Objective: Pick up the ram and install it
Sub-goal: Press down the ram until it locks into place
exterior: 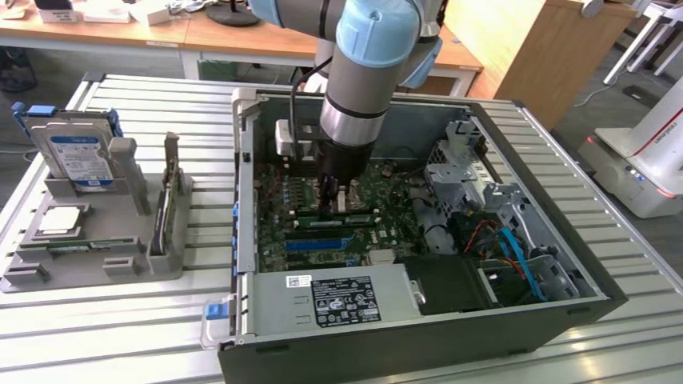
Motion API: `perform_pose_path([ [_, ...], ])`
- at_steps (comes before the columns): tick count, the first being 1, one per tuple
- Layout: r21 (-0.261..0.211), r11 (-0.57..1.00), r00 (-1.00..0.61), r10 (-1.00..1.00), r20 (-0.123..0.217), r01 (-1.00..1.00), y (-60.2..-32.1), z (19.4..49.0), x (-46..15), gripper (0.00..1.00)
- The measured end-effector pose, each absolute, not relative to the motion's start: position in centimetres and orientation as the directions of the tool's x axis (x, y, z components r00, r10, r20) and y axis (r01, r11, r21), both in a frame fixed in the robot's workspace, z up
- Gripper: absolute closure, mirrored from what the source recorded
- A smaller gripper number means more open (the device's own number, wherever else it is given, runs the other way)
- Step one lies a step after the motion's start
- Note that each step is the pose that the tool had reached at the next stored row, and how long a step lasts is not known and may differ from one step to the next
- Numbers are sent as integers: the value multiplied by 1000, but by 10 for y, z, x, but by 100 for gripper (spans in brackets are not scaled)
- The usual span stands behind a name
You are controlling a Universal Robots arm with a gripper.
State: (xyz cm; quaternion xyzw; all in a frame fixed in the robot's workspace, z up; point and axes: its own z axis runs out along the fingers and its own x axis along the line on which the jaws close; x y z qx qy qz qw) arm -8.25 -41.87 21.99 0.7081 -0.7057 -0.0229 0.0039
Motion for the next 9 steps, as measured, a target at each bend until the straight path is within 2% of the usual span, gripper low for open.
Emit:
perform_pose_path([
  [9, 38, -2, 1, -1000, -28, -999, -419, 220, -83, 89],
])
